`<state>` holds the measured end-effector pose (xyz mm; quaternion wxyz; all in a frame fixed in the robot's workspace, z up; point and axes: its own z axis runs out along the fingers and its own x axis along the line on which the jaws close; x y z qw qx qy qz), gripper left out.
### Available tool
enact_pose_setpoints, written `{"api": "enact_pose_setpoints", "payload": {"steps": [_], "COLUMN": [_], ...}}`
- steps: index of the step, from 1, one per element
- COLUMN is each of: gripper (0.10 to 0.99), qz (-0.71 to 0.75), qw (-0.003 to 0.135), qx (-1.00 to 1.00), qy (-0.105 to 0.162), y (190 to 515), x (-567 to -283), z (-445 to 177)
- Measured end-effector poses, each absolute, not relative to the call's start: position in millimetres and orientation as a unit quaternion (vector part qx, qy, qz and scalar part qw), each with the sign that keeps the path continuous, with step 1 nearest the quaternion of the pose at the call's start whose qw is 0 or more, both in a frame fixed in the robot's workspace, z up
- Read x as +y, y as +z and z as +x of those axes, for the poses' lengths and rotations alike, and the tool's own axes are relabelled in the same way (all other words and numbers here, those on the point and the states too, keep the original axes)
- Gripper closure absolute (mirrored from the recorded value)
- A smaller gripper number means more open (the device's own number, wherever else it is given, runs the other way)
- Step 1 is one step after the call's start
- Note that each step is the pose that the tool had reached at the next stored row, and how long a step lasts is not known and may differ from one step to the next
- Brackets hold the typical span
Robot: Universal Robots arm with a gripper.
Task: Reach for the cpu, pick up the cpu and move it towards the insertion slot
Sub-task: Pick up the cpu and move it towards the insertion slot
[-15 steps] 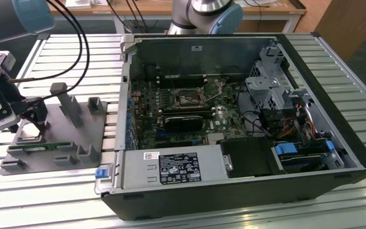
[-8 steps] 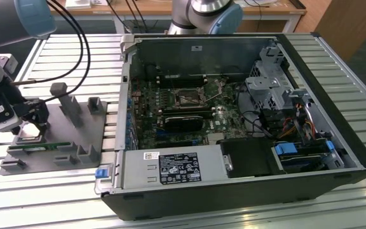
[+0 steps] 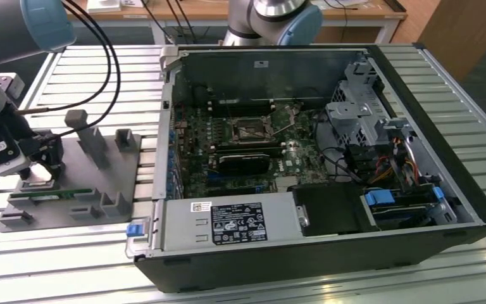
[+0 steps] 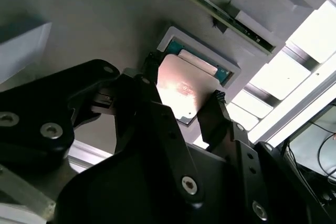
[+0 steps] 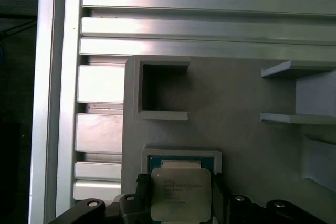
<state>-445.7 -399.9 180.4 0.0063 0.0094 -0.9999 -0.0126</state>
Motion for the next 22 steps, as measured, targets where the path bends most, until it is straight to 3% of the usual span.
{"api": "enact_pose_setpoints", "payload": {"steps": [22], "gripper": [0.541], "qz": [0.009], "qw": [0.006], "qx": [-1.0], "qy": [-0.013], "y": [198], "x": [-400], "z": [-446]}}
